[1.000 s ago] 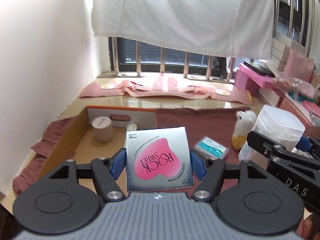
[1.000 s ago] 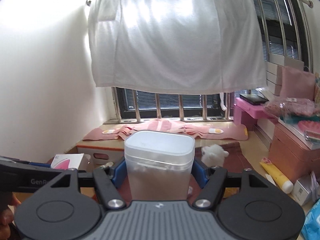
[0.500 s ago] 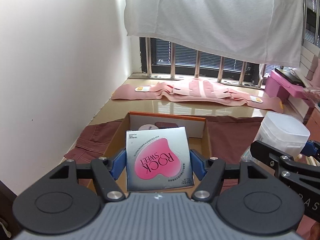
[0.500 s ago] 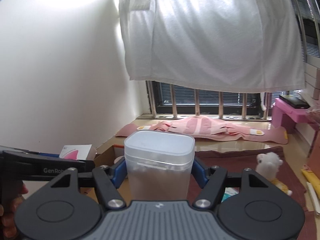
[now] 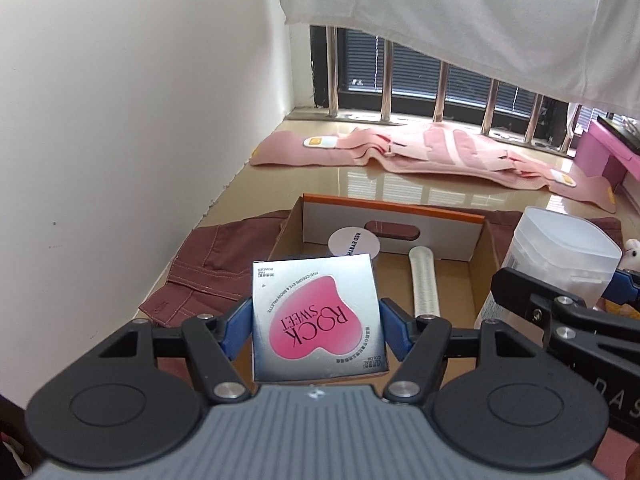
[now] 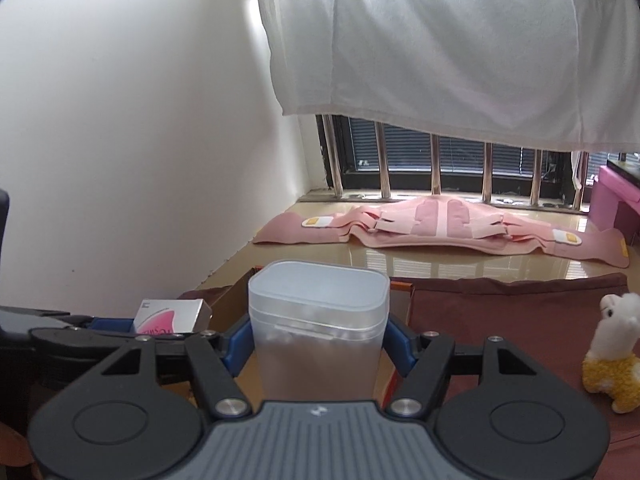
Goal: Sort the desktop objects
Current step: 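Carry the pink box and swab container over the cardboard box with both tools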
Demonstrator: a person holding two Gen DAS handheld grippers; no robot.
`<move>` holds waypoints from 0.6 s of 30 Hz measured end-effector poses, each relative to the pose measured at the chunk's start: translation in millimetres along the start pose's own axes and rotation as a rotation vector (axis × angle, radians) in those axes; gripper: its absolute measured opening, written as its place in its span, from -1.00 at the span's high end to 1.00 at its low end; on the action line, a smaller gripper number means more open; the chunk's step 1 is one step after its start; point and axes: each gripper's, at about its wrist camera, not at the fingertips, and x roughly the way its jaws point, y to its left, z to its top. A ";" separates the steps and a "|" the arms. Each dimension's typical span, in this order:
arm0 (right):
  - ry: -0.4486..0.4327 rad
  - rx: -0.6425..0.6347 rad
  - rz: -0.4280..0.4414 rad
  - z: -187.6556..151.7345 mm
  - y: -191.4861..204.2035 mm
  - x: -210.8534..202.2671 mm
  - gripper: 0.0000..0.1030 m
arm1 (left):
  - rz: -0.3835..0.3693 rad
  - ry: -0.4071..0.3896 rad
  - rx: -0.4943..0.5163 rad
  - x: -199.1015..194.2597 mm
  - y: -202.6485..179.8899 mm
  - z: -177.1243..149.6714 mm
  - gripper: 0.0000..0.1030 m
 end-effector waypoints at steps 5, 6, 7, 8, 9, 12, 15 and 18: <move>0.045 0.010 -0.005 -2.8 -2.7 35.0 -0.30 | -0.008 0.040 0.030 28.9 5.9 2.4 -0.33; 0.054 0.010 -0.006 -3.6 -2.9 41.7 -0.30 | -0.010 0.046 0.039 33.3 6.4 2.4 -0.33; 0.062 0.014 -0.009 -3.4 -3.6 47.4 -0.30 | -0.010 0.051 0.049 36.9 6.3 2.2 -0.33; 0.069 0.019 -0.013 -2.1 -4.5 52.4 -0.30 | -0.010 0.057 0.059 40.6 6.3 2.1 -0.33; 0.076 0.025 -0.016 -0.5 -5.5 57.3 -0.29 | -0.010 0.063 0.070 44.2 6.2 2.0 -0.33; 0.103 0.040 -0.035 5.4 -8.9 72.0 -0.30 | -0.012 0.082 0.105 54.1 2.7 1.5 -0.33; 0.145 0.066 -0.042 11.7 -13.2 88.4 -0.30 | -0.009 0.102 0.138 63.2 -3.2 0.0 -0.33; 0.179 0.081 -0.046 14.2 -14.7 100.2 -0.29 | 0.003 0.112 0.149 71.7 -7.8 -2.6 -0.33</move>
